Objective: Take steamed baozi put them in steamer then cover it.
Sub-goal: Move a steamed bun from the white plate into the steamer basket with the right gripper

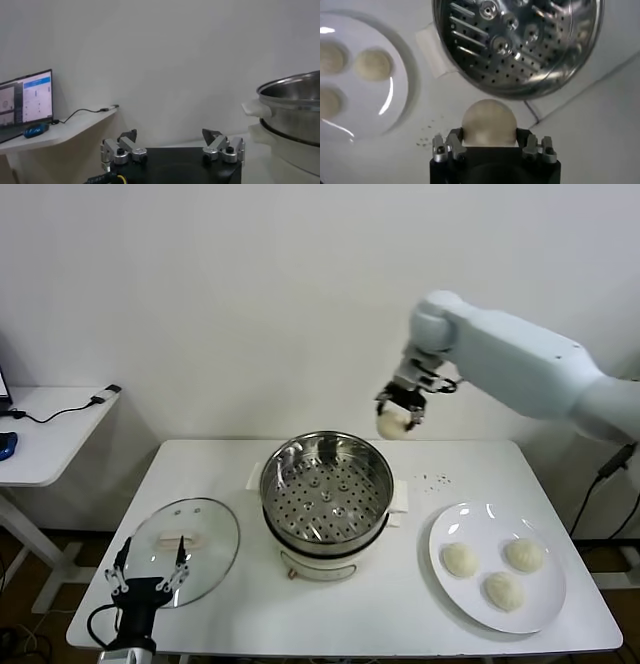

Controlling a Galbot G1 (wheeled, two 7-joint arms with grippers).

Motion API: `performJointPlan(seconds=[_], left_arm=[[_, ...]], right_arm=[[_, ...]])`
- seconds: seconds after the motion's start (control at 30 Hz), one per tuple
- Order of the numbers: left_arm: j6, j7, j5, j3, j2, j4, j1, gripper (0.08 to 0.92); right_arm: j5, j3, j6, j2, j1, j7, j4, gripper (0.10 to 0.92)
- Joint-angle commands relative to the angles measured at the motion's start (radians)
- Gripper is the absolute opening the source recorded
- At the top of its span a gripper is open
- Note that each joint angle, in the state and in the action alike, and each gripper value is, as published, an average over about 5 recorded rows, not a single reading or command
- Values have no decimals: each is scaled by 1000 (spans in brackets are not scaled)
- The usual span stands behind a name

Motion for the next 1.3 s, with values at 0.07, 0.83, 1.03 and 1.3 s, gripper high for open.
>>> performJointPlan(seconds=[0.07,0.83,1.03,1.3], left_arm=[[2,1,0,1,3,-1,1,823],[5,1,0,0,15,9,2,823],[0,0,8,5,11,18,4,823],[-2,-2,10,7,9,14,13,823]], right_arm=[[-237,17,189,172,-78,38,22,679],[-501,122,266,256,-304,112,-153,685],[-497,137,285,248,-292,137,-152,756],[-375,140,307,169,-183,92,-58,822]])
